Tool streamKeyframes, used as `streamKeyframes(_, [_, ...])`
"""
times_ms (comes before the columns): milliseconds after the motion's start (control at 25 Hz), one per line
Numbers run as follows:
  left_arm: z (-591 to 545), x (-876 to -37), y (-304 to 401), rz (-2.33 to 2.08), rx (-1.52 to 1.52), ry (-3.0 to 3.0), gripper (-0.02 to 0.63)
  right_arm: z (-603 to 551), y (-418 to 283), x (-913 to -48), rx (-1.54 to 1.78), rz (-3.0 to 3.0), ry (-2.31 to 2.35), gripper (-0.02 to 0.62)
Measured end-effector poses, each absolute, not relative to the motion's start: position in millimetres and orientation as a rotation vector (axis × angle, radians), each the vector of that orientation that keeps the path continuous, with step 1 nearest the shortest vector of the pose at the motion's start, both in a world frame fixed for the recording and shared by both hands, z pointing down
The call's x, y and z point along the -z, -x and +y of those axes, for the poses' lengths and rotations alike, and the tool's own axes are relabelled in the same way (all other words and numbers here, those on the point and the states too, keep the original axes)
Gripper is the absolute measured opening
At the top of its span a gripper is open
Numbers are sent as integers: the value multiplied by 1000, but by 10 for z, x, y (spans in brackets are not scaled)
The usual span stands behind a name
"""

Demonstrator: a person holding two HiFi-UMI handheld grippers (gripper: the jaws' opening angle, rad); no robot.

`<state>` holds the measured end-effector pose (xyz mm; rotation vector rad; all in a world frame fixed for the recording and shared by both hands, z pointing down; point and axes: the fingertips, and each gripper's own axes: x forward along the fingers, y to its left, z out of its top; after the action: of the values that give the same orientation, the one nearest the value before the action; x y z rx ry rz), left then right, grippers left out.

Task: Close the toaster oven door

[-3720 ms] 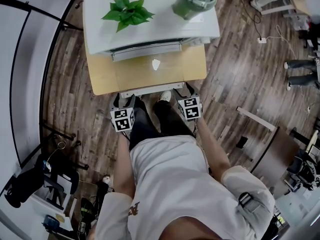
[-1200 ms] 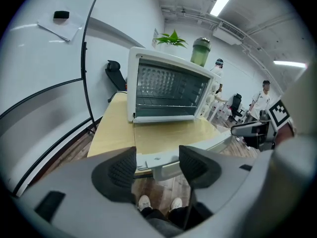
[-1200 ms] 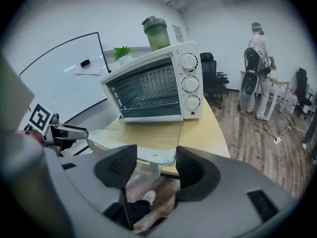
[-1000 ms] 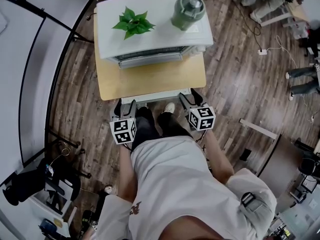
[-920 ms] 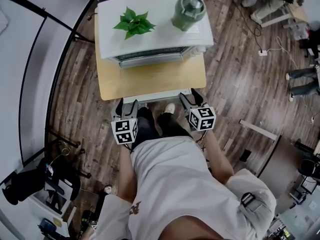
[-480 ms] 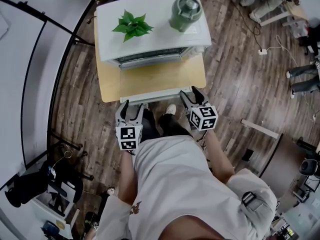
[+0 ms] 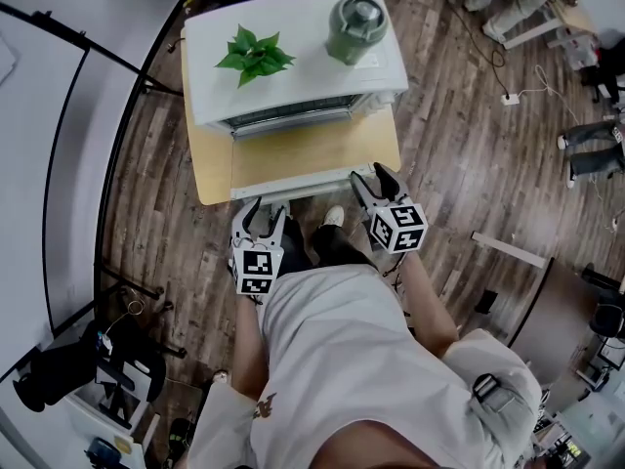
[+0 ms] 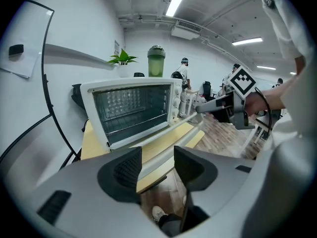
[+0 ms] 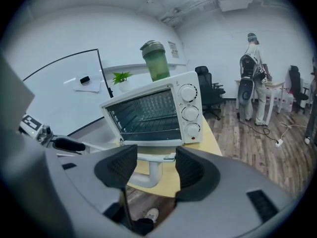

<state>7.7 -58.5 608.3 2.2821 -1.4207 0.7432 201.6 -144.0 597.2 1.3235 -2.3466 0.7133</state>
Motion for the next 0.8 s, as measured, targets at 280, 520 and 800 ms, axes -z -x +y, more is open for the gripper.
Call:
streamKeyframes(280, [-643, -6157, -58, -1408, -813, -2294, 198, -1518, -1997, -5866, -684, -2365, -1351, 245])
streamKeyframes(520, [-674, -6142, -40, -1410, -817, -2294, 198, -1574, -1986, -5791, -658, -2373, -1368, 244])
streamKeyframes(800, [-731, -6116, -25, -1420, -817, -2296, 195, -1623, -1973, -5741, -621, -2375, -1386, 241])
